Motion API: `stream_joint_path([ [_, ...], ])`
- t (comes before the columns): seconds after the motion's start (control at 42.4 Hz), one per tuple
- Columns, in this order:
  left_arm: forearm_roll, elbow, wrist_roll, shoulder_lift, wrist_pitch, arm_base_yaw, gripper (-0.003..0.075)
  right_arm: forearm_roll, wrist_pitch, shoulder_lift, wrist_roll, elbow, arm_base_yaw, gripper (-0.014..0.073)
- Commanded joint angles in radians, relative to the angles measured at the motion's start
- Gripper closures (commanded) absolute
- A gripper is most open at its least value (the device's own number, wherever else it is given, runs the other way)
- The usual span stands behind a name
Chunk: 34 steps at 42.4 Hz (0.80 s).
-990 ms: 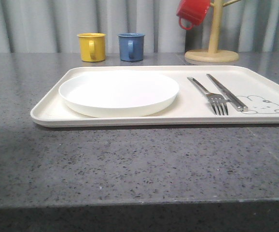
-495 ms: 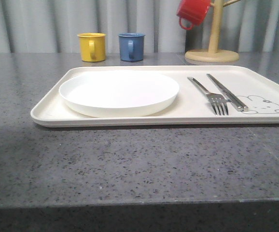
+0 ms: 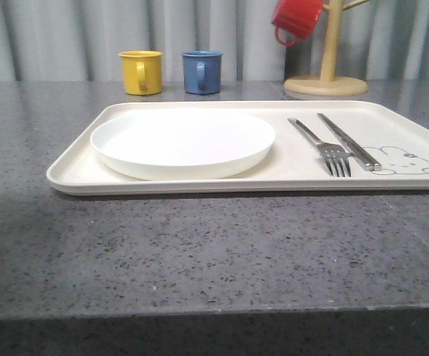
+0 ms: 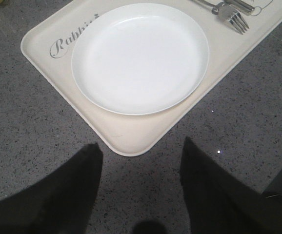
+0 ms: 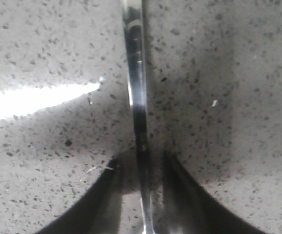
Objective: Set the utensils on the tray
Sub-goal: 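Grasp the spoon beside the tray with the right gripper, then place the spoon on the tray next to the chopsticks and release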
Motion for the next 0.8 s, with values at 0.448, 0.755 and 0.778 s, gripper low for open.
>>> stream_joint_path([
  [0.448,0.001,-0.024,-0.013,-0.012,-0.069,-0.006,0.0352,0.037,0.115,-0.058,-0.012,-0.021,0.003,0.0619],
  [0.755,0.001,-0.024,-0.013,-0.012,-0.069,-0.006,0.0352,0.092,0.115,-0.19,-0.013,-0.021,0.213,0.0619],
  [0.778,0.001,-0.024,-0.013,-0.012,-0.069,-0.006,0.0352,0.098,0.115,-0.197,-0.013,-0.021,0.227,0.0619],
])
